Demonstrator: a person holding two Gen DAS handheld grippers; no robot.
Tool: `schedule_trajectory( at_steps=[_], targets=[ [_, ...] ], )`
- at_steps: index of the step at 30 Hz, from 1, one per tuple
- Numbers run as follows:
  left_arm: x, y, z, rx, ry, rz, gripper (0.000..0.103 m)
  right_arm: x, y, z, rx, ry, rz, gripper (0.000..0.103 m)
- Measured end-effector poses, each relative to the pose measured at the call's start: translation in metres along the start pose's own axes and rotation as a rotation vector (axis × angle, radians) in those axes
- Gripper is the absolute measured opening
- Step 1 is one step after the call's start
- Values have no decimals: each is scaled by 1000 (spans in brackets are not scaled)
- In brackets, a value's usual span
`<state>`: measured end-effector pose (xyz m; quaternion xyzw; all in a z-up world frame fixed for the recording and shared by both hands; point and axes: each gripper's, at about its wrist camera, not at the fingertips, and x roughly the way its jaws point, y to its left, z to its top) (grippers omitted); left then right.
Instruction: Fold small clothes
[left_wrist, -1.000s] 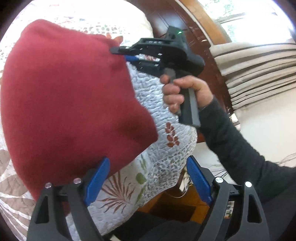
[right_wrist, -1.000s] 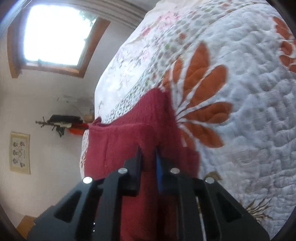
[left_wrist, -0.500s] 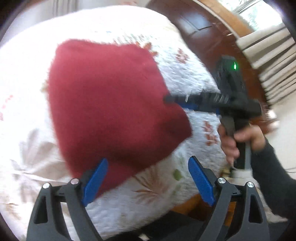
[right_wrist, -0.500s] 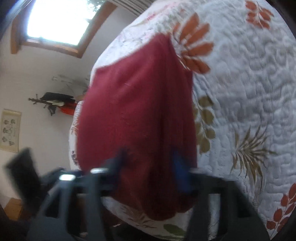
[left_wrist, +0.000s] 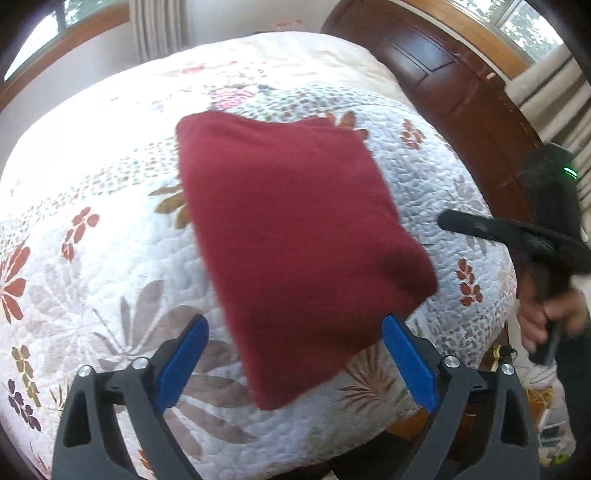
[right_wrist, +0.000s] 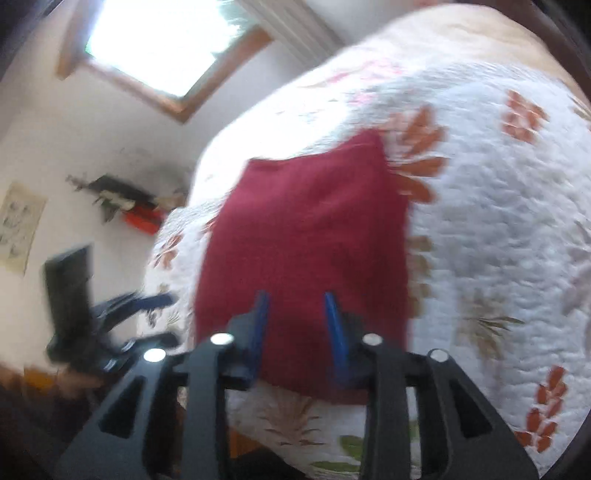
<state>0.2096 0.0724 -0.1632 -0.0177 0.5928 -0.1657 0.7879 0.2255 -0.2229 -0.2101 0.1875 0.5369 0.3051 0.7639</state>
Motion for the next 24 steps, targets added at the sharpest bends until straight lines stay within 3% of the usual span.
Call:
schedule_trajectory(
  at_steps=[2, 4, 6, 7, 8, 10, 11, 12, 15, 18, 24],
  targets=[
    [5, 11, 2, -17, 4, -12, 96, 35, 4, -5, -15, 93, -24, 47],
    [14, 25, 7, -29, 15, -17, 96, 64, -24, -18, 74, 170, -40, 37],
    [22, 37, 9, -34, 35, -9, 96, 67, -47, -31, 133, 189, -70, 16],
    [25, 42, 9, -38, 42, -12, 96, 64, -54, -35, 170, 194, -62, 15],
    [26, 51, 9, -50, 48, -34, 97, 54, -59, -36, 211, 191, -33, 21],
    [27, 69, 6, -90, 37, -145, 99, 33, -62, -30, 222, 166, 5, 50],
    [30, 79, 4, -122, 29, -212, 99, 18, -64, -23, 222, 135, 3, 80],
    [39, 96, 1, -199, 40, -298, 99, 7, -67, -17, 223, 105, -1, 90],
    [59, 125, -4, -343, 59, -421, 99, -13, -88, 4, 278, 57, 54, 92],
    [66, 137, -1, -413, 30, -563, 99, -3, -105, 29, 345, 71, 115, 95],
    [70, 158, -9, -540, 10, -690, 99, 36, -117, 38, 369, 152, 159, 95]
  ],
)
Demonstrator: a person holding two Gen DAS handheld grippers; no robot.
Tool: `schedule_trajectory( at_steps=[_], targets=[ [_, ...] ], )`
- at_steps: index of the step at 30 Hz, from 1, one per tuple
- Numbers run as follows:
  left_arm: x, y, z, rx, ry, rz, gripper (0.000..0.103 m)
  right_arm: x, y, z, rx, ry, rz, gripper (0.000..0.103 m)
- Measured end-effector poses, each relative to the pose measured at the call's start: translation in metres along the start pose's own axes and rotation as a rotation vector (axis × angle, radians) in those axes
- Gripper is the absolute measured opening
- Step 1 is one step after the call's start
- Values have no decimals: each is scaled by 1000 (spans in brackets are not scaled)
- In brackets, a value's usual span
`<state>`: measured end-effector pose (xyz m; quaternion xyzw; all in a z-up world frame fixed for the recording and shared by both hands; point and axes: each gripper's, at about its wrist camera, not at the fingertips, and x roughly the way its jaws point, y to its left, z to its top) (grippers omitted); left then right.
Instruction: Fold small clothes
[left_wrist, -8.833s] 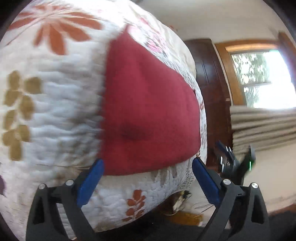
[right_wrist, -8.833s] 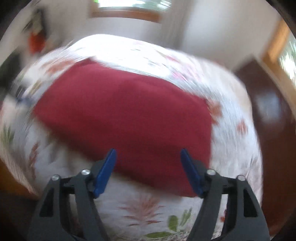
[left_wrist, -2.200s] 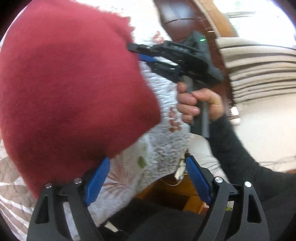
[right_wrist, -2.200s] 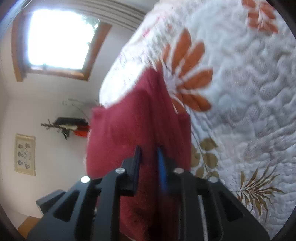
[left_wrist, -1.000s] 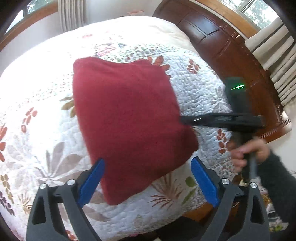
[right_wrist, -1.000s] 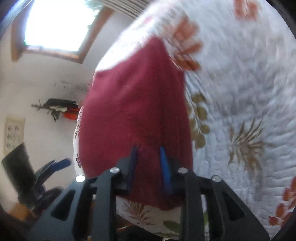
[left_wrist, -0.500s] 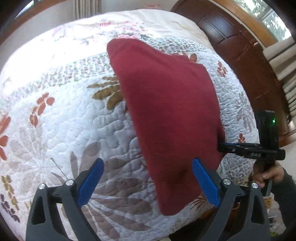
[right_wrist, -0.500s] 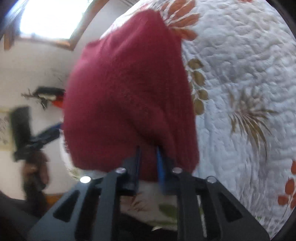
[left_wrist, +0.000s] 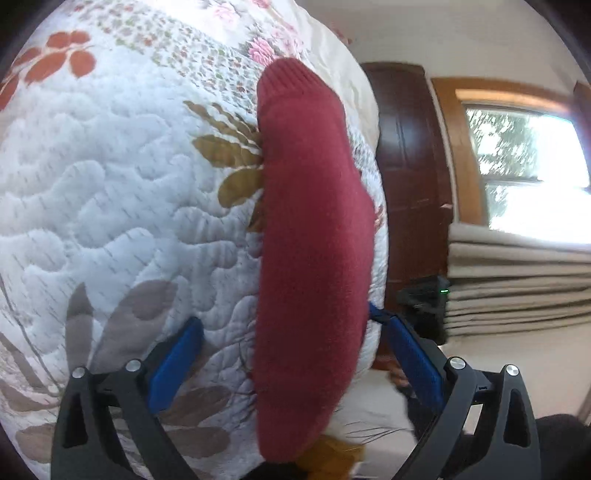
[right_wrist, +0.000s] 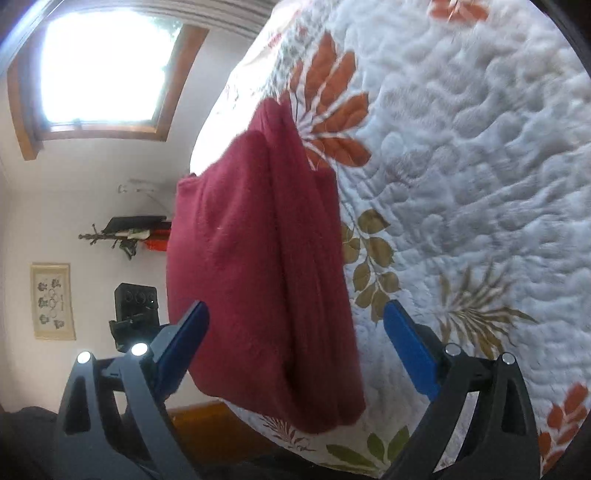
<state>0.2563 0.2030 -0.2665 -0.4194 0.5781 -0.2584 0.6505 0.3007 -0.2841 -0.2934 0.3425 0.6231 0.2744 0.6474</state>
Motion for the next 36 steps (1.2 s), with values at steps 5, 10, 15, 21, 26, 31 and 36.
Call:
schedule_trajectory(
  at_steps=[5, 10, 15, 21, 26, 31, 36],
  targets=[
    [14, 4, -9, -6, 52, -65, 99, 13, -20, 26, 78, 20, 99, 95],
    [23, 4, -9, -16, 81, -63, 99, 6, -33, 38, 99, -22, 142, 95],
    [20, 3, -9, -23, 69, -41, 99, 6, -45, 33, 112, -21, 166, 95],
    [38, -9, -4, -24, 88, -55, 99, 39, -32, 51, 49, 36, 192, 95],
    [43, -20, -9, -11, 99, -11, 99, 58, -2, 58, -25, 61, 207, 100],
    [56, -23, -8, 6, 149, 77, 99, 64, 15, 58, -143, 68, 61, 101],
    [56, -26, -13, 11, 139, 120, 99, 56, -10, 63, -64, 38, 138, 101]
  ],
)
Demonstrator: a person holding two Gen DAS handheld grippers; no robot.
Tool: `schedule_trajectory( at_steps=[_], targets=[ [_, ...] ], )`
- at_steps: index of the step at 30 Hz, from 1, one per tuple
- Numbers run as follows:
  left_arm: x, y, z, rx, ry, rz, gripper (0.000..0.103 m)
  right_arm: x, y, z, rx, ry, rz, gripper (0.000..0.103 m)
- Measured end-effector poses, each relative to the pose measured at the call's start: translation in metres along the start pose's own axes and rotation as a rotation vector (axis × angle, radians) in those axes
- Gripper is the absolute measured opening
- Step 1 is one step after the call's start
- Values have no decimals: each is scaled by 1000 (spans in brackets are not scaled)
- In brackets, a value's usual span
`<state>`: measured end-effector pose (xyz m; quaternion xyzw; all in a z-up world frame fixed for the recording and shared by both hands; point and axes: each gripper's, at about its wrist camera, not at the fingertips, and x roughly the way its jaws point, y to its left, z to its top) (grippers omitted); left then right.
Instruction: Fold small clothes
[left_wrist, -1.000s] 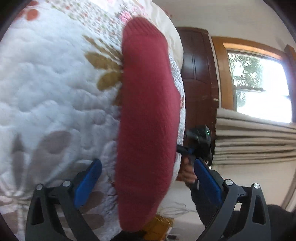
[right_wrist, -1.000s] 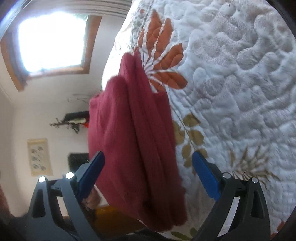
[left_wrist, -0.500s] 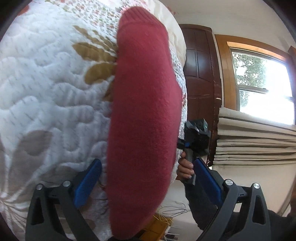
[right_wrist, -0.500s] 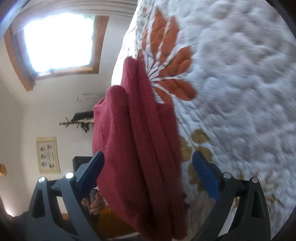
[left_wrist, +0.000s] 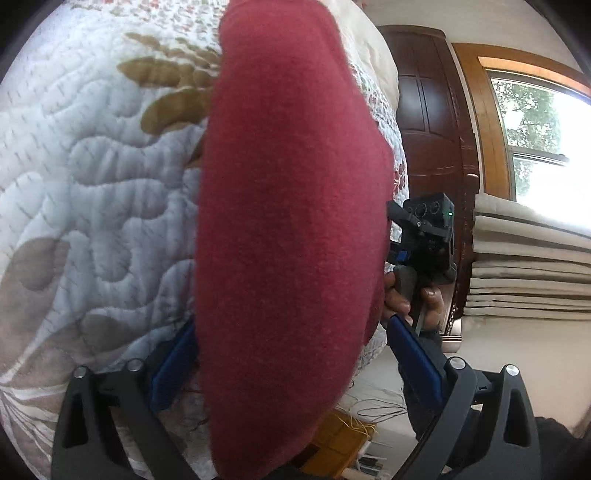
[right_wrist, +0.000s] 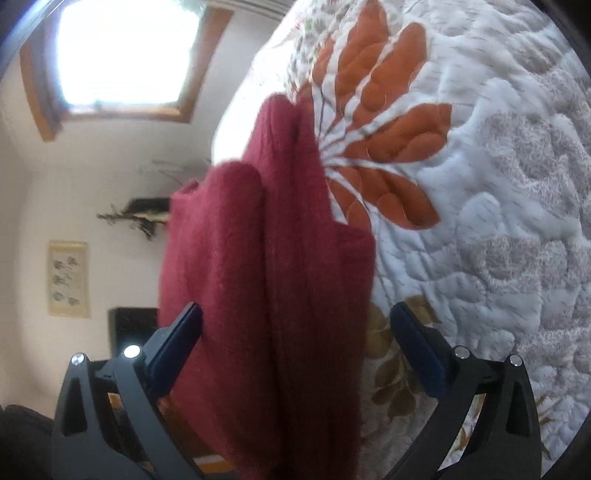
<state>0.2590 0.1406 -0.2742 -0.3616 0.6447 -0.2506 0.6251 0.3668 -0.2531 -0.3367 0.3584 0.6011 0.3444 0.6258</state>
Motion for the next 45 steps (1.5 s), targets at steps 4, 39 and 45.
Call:
schedule_trajectory(
  at_steps=[4, 39, 45],
  targets=[
    [4, 1, -4, -1, -4, -31, 99, 6, -23, 12, 58, -16, 101, 101],
    [12, 14, -14, 44, 4, -44, 74, 22, 16, 34, -72, 64, 232, 55],
    [-2, 23, -16, 12, 10, -67, 50, 7, 14, 33, -66, 42, 185, 43]
  ],
)
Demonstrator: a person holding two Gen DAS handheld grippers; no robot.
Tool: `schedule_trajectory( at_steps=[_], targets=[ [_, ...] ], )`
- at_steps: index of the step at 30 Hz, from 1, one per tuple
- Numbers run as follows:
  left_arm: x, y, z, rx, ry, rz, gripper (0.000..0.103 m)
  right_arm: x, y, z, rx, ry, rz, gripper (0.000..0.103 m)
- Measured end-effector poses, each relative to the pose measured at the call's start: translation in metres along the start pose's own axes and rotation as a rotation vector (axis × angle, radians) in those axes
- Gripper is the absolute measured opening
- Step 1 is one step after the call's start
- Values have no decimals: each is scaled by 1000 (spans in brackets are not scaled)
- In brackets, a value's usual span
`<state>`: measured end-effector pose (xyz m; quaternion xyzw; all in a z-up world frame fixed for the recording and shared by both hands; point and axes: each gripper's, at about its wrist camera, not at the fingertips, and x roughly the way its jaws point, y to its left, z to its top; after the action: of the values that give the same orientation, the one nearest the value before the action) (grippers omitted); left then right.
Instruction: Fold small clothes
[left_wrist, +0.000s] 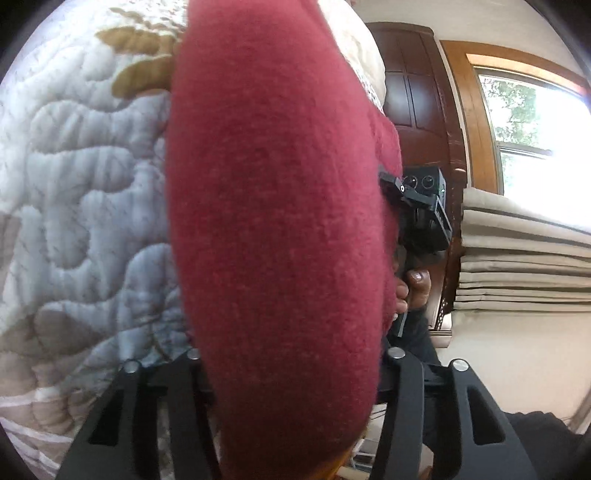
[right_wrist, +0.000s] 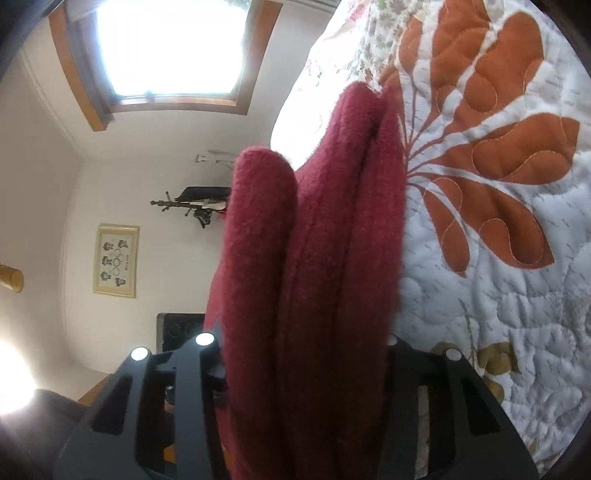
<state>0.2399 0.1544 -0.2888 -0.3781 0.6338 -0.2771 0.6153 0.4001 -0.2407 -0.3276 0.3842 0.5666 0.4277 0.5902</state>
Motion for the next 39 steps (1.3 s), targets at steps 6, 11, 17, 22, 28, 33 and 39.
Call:
schedule_trajectory(
  at_steps=[6, 11, 17, 22, 28, 33, 39],
  targets=[
    [-16, -15, 1, 25, 14, -38, 45, 6, 33, -4, -24, -27, -30, 40],
    [-63, -15, -5, 61, -21, -55, 44, 22, 80, -8, -79, -33, -39, 40],
    [-140, 17, -48, 64, -90, -64, 44, 83, 141, -32, -158, 19, -47, 40],
    [-182, 100, -95, -17, -134, -31, 46, 157, 150, -70, -168, 139, -107, 42],
    [-157, 156, -113, -108, -139, -91, 66, 158, 134, -79, -137, 65, -287, 69],
    [-180, 144, -124, -59, -169, 36, 75, 91, 146, -64, -91, -99, -326, 72],
    [-225, 88, -149, 117, -338, 125, 76, 136, 178, -62, -207, 21, -351, 70]
  ],
)
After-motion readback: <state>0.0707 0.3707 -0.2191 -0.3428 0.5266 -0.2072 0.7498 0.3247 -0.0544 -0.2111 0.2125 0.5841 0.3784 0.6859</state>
